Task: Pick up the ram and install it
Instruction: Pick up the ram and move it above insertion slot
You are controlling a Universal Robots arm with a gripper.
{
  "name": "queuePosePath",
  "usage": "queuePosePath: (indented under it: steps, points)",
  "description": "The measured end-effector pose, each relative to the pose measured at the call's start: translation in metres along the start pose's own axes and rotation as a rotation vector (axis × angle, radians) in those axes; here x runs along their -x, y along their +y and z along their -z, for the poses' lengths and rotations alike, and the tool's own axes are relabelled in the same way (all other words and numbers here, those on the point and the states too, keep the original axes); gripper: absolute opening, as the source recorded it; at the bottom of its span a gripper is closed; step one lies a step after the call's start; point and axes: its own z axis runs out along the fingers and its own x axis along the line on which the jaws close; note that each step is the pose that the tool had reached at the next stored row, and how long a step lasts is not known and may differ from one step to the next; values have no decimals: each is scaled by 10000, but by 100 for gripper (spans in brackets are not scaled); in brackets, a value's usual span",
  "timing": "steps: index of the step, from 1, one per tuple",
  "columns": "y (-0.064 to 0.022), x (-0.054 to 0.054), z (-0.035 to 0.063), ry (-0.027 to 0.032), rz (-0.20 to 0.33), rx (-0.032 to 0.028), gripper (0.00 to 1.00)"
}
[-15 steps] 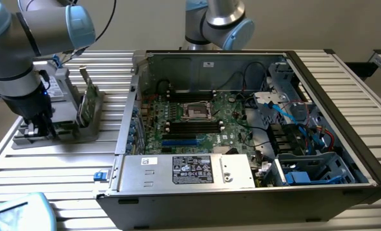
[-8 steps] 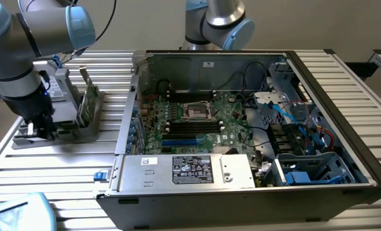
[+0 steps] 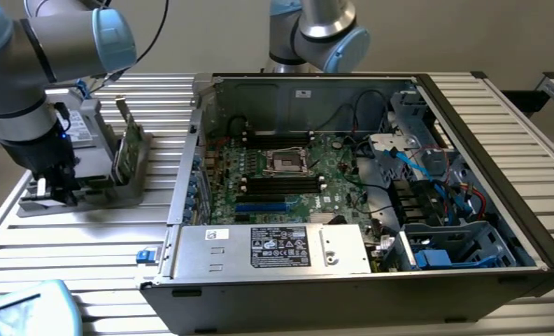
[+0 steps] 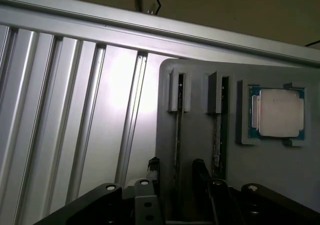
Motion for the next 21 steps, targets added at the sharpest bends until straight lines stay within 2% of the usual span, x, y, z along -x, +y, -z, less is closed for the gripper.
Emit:
queuePosePath:
  steps: [7,10,11,12,21]
  points:
    - [1,3,-1,-1,0,-1,38]
    - [1,3,-1,0,-1,-1,19]
    - [1,3,-1,0,0,-1,19]
    - [0,3,-1,0,0,-1,14]
    - [1,3,-1,-1,0,-1,14]
